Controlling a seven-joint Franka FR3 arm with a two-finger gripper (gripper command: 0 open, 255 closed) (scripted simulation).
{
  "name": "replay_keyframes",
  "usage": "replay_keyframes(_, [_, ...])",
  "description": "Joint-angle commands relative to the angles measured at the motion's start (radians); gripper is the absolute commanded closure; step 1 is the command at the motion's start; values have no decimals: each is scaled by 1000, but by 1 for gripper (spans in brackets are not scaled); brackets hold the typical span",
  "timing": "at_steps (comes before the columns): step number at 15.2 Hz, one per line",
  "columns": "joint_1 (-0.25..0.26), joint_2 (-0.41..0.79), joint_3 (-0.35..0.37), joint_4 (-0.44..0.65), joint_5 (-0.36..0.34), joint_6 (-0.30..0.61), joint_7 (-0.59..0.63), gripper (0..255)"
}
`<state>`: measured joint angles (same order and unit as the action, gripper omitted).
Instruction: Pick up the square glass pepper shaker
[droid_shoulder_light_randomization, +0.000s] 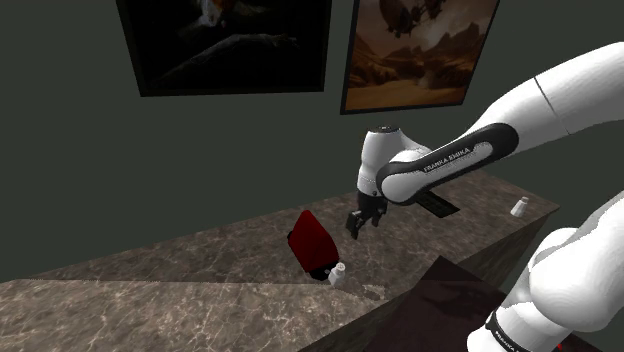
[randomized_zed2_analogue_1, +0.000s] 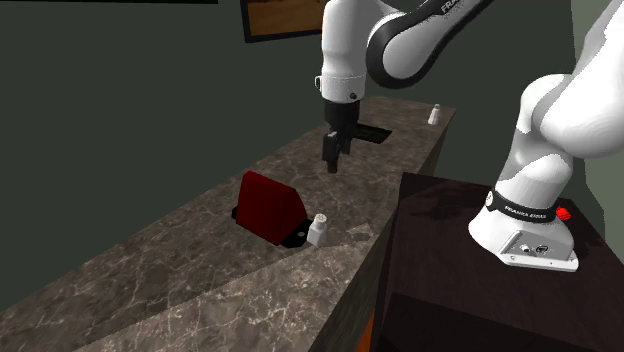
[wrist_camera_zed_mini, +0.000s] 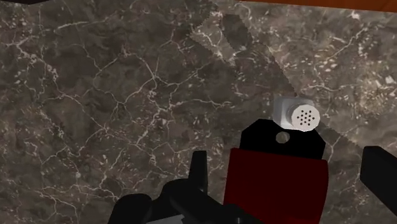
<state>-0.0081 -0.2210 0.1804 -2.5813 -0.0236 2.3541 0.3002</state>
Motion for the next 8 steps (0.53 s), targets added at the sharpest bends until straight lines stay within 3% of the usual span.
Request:
replay_keyframes(1, [0, 73, 11, 8, -6, 61, 28, 0])
replay_keyframes(8, [11, 368, 24, 94, -69, 249, 143, 0])
